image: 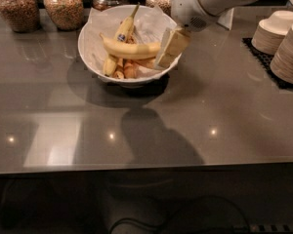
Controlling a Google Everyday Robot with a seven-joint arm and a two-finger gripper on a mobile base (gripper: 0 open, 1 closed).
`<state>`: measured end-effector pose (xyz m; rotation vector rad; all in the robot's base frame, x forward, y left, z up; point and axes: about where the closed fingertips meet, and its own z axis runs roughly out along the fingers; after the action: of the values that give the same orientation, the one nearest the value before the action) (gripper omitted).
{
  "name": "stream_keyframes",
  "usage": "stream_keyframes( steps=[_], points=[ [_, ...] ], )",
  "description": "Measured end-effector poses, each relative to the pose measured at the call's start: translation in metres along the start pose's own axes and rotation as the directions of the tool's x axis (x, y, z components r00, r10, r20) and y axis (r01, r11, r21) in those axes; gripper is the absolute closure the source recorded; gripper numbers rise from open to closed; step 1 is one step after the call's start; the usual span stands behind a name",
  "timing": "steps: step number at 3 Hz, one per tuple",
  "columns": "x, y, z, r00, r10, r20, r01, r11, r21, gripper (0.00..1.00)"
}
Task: Pick banana from white bowl
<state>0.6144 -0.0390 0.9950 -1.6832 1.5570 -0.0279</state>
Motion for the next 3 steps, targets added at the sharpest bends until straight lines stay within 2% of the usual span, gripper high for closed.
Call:
stream_keyframes(
  steps=[2,3],
  points=[
    [-0.006,0.0,0.009,1.0,-0.024,0.009,0.024,0.9997,0.006,0.0],
    [-0.016,0.0,0.034,0.997,-0.06,0.038,0.061,0.9981,-0.014,0.0]
  ],
)
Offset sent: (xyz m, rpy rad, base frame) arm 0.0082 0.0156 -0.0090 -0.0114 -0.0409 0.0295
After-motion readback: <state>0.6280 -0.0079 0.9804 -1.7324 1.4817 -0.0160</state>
